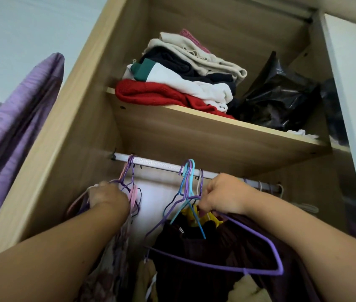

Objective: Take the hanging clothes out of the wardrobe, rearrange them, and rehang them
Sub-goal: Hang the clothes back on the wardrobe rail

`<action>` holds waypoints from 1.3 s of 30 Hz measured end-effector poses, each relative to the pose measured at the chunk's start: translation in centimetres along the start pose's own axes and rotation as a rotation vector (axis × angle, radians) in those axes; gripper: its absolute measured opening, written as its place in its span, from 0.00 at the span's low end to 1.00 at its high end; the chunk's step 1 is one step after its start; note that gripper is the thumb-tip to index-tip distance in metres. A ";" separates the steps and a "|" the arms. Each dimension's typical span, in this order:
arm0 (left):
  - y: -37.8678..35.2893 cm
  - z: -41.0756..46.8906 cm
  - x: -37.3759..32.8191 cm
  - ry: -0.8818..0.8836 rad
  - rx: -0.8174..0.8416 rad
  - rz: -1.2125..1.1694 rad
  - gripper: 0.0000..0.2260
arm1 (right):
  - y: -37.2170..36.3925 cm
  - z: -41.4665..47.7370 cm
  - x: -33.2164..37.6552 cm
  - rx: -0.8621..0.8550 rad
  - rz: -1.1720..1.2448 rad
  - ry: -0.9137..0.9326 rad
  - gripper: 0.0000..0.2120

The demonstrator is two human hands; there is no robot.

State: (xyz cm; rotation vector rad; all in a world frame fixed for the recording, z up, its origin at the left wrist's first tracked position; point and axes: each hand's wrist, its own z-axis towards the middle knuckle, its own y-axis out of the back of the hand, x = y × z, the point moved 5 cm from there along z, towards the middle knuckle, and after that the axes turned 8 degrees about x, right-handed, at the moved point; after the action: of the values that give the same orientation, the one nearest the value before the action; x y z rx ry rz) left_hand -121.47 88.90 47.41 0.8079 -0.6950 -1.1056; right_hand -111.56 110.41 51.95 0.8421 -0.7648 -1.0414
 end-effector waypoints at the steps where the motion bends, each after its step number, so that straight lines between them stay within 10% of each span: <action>1: 0.5 -0.1 -0.3 -0.033 -0.046 -0.063 0.17 | 0.0 0.1 -0.1 -0.003 -0.018 -0.006 0.11; 5: 3.7 -0.5 -2.7 -0.317 -0.267 -0.499 0.21 | -0.1 0.7 -0.4 -0.042 -0.017 -0.044 0.11; 10: 7.0 0.5 -7.0 -0.559 -0.093 -0.912 0.16 | -0.4 2.2 0.0 -0.096 -0.012 -0.054 0.06; 19: 9.1 4.5 -8.8 -0.531 -0.105 -1.262 0.04 | -1.8 5.2 1.1 -0.203 0.011 0.017 0.08; 39: 6.6 16.1 -10.9 -0.533 -0.219 -0.710 0.21 | -4.8 15.7 -1.9 -0.195 0.069 0.002 0.14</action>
State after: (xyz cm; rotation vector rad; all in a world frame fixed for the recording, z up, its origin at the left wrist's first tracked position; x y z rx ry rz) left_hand -134.69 97.43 60.61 0.5755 -0.7204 -2.0503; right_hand -127.52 107.46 54.91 0.6462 -0.6736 -1.0352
